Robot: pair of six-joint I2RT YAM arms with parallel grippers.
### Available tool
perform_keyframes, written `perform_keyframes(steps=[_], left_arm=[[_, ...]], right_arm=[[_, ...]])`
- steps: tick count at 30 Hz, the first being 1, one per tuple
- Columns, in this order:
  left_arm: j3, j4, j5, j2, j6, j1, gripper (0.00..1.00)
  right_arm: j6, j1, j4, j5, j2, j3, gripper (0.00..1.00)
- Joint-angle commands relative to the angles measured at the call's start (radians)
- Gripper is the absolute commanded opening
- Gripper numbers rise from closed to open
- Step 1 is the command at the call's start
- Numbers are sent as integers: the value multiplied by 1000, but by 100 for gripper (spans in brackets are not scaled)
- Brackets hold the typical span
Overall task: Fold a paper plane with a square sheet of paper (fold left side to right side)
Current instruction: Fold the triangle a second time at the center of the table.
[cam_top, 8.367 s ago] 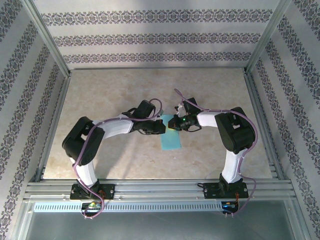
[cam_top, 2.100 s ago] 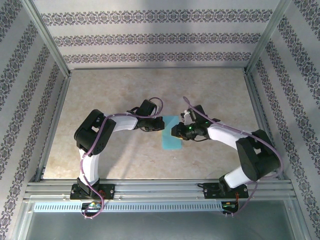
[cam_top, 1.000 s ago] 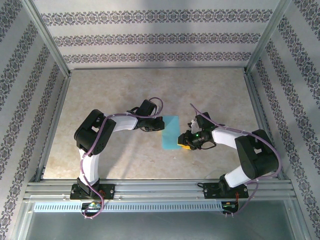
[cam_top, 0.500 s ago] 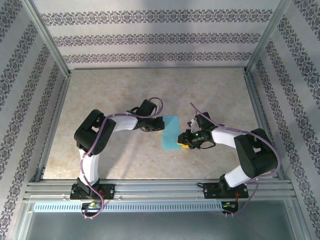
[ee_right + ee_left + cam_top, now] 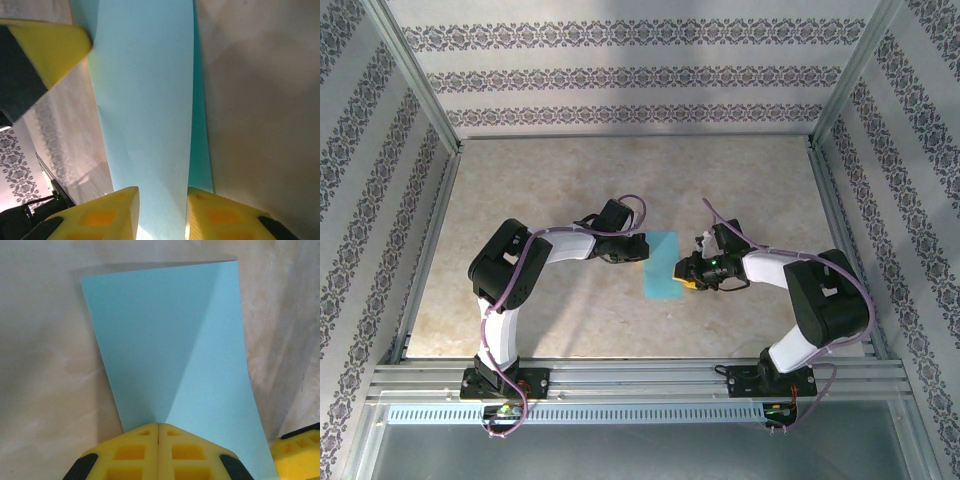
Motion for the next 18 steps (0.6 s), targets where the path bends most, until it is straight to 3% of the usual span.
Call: perform_keyframes(steps=[1,9,18], left_arm=[[-4,-25,-21,26,21,-12,0],[-3,-23,-21,29,18,-14,0],[-2,-15,-17,27,16,-15,0]], right_arm=[[-9,-17,27,-27,26,47,29],[-25,-42,32,-44,89,110,28],[-42,-48,23,-43,116,122,19]])
